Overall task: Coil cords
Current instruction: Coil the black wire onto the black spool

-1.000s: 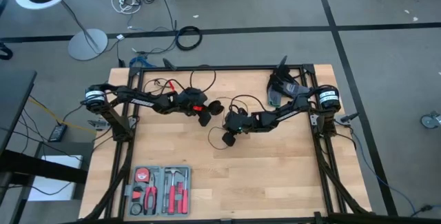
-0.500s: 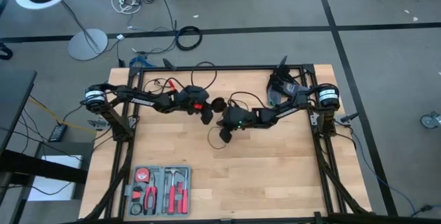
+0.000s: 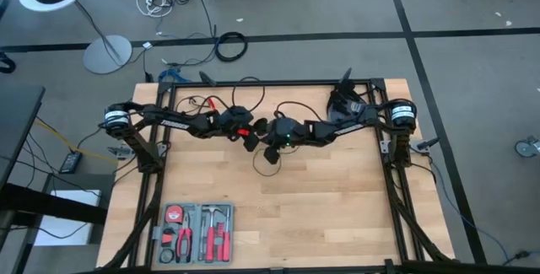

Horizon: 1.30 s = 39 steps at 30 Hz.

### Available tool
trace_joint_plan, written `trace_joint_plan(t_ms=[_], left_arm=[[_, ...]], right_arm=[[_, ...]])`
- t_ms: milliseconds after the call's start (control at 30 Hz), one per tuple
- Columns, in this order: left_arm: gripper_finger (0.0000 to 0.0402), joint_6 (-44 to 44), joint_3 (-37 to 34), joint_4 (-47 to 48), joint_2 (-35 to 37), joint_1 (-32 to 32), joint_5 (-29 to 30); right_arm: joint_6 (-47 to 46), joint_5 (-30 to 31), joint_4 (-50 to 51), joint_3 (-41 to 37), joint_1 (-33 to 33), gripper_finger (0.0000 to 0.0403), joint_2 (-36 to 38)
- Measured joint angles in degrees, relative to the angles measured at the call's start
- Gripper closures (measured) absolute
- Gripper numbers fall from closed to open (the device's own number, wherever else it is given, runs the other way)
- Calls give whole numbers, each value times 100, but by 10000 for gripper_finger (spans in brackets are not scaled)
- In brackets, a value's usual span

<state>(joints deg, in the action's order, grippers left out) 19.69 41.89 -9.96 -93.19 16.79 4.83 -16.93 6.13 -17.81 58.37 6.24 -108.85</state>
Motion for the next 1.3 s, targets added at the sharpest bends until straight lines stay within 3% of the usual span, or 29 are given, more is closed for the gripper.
trace_joint_plan(t_ms=[233,433,500,600,667,733,867,1000,1200,1300], left_arm=[[401,-125,0,77,0,5,153],[401,-125,-1,134,0,7,332],[401,-115,-46,102,0,7,383],[401,19,-297,-226,-6,7,460],[401,158,-474,-511,-7,7,470],[401,296,-608,-700,-6,7,478],[401,348,-738,-986,-9,7,510],[401,427,-747,-979,-7,7,517],[401,344,-748,-957,-3,7,369],[401,338,-750,-991,-4,7,357]], right_arm=[[-598,893,2205,-22,-204,403,636],[-1300,1816,2375,-920,-846,403,1626],[-1626,2141,1783,-1502,-1077,403,1956],[-1964,2528,-309,-2565,-1370,403,2167],[-2134,2639,-1985,-3117,-1459,403,1980],[-2246,2721,-2933,-3335,-1469,403,1621],[-2149,2559,-2897,-2766,-1369,403,762],[-1757,2508,-1859,-1962,-1307,403,199],[-927,2537,-554,-1237,-1110,401,168],[-786,2543,-499,-1096,-1004,394,225]])
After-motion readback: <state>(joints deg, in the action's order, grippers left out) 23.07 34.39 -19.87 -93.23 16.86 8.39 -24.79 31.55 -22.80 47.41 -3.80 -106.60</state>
